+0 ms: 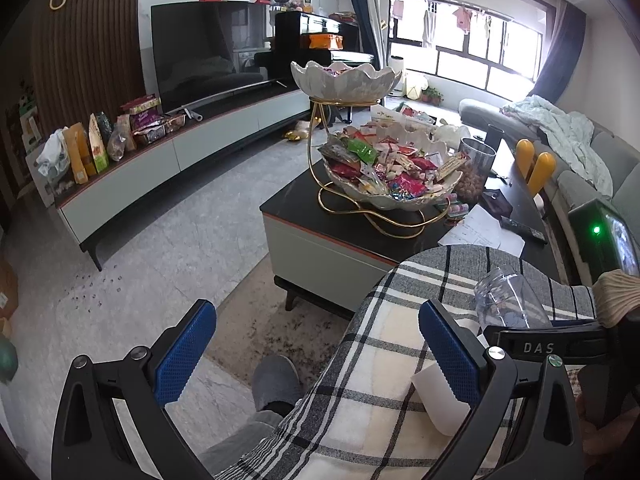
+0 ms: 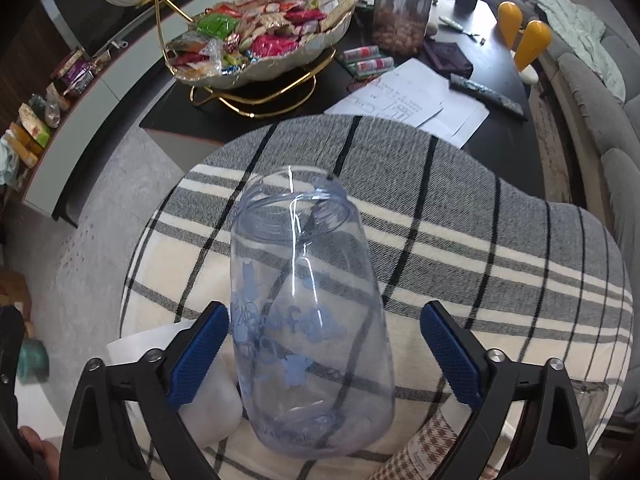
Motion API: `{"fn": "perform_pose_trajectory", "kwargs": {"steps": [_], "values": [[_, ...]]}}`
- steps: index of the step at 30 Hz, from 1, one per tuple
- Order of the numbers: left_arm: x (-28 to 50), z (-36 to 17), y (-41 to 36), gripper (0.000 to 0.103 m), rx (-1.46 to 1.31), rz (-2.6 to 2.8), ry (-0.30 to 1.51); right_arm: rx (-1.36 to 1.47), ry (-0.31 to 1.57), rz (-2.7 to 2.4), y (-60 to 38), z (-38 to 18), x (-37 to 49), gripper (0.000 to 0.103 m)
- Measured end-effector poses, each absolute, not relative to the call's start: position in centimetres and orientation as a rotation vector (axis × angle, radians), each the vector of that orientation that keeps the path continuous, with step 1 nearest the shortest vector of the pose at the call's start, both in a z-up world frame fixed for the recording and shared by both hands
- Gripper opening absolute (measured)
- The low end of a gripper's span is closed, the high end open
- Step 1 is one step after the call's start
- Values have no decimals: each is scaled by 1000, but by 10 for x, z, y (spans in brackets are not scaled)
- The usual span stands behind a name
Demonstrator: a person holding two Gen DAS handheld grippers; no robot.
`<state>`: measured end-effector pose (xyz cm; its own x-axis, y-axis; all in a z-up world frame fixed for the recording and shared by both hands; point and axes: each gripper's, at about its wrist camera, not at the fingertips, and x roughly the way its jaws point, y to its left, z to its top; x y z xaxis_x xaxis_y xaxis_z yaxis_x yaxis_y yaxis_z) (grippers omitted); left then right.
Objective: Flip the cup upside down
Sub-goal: 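Reach the right gripper to the clear plastic cup and close on it, then lift the clear cup with the right gripper and rotate it upside down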
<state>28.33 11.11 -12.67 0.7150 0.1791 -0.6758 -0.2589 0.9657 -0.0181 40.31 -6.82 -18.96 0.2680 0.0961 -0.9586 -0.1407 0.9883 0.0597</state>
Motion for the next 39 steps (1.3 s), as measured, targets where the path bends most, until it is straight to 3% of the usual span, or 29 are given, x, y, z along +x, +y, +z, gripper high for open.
{"fn": "perform_pose_trajectory", "kwargs": {"steps": [3, 4, 10, 17, 27, 39], "values": [[283, -127, 112, 103, -116, 244, 734, -9, 1308, 179, -69, -195, 404, 75], [283, -127, 112, 103, -116, 245, 734, 2, 1315, 189, -68, -197, 404, 74], [281, -126, 112, 103, -111, 245, 731, 15, 1285, 179, -72, -190, 400, 73], [260, -104, 117, 103, -126, 239, 698, 16, 1201, 179, -71, -145, 380, 73], [179, -53, 129, 103, -90, 239, 615, 190, 1154, 137, -85, -91, 274, 73], [76, -59, 151, 103, -53, 241, 588, 301, 1175, 68, -77, -128, 158, 73]]}}
